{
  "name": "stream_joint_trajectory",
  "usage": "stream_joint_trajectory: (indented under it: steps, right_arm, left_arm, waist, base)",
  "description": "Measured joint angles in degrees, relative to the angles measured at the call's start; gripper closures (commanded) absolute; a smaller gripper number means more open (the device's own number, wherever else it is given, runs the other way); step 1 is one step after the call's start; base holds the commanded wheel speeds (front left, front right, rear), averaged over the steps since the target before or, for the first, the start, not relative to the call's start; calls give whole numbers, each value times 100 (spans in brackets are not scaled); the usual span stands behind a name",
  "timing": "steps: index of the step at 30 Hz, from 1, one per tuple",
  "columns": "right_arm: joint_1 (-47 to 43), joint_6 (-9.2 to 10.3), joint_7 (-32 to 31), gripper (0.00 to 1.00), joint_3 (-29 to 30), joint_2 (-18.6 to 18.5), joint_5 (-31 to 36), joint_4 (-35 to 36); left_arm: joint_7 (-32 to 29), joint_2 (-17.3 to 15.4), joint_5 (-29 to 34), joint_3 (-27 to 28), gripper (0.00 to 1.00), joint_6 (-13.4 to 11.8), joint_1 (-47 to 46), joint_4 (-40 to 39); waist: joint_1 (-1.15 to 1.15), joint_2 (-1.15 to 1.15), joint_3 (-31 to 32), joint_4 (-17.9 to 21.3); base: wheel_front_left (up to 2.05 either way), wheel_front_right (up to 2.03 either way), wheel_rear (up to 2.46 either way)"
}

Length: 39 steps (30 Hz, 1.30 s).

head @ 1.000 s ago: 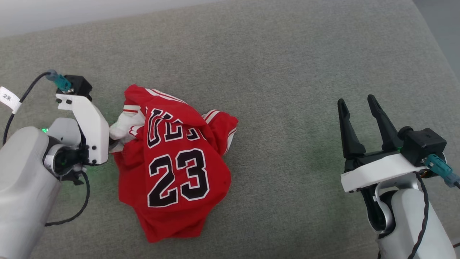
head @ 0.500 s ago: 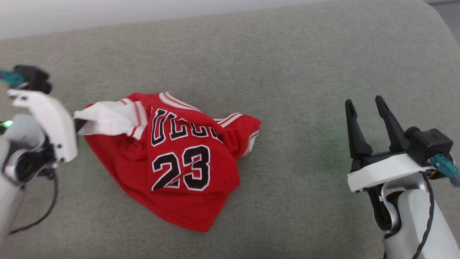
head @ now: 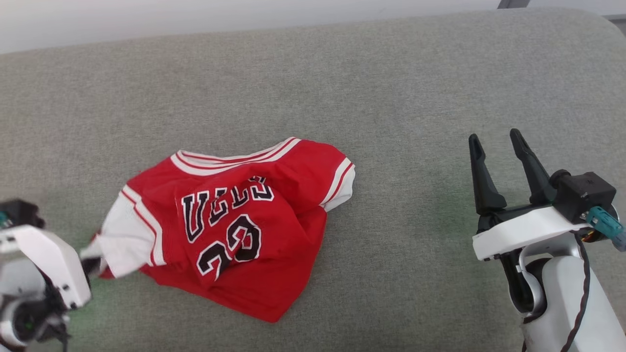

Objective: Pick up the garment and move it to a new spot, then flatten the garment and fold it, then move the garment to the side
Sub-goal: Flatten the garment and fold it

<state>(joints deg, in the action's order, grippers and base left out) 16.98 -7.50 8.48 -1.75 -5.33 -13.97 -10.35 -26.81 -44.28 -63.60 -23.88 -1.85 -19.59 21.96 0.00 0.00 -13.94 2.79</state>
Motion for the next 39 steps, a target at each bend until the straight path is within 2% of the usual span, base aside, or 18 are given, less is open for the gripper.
stream_joint_trajectory:
  steps: [1,2,3,6,10,18,27,39]
  right_arm:
    - [0,0,-11,0,-9,0,-4,3]
    - [-1,0,-20,0,-20,-2,-8,8]
    - [0,0,-47,0,-33,-10,-12,9]
    - [2,0,-124,0,-146,-24,-91,7]
    - [-1,0,-305,0,-325,-82,-274,-62]
    - [-8,0,-1006,0,-920,-401,-662,-159]
    - [212,-1,-2247,0,-1677,-916,-1107,-468]
    - [879,0,-3455,0,-2120,-1155,-1105,-1313]
  left_arm:
    - [1,57,-14,-24,98,0,54,43]
    - [5,96,-14,-48,56,10,91,80]
    - [22,129,-15,-56,1,35,98,114]
    - [249,255,0,-44,0,82,90,202]
    - [592,269,77,2,0,136,92,171]
    - [1578,330,399,142,0,183,295,-218]
    - [2479,523,848,60,0,38,615,-657]
    - [4065,1045,1688,129,0,-171,789,-1070]
  waist:
    - [0,0,0,-13]
    - [0,0,2,-28]
    - [0,0,5,-46]
    - [0,0,45,-128]
    - [0,0,130,-237]
    - [0,0,281,-539]
    - [0,0,358,-1064]
    - [0,0,233,-1708]
  base:
    - [0,0,0]
    - [0,0,0]
    - [0,0,0]
    - [0,0,0]
    - [0,0,0]
    - [0,0,0]
    - [0,0,0]
    - [0,0,0]
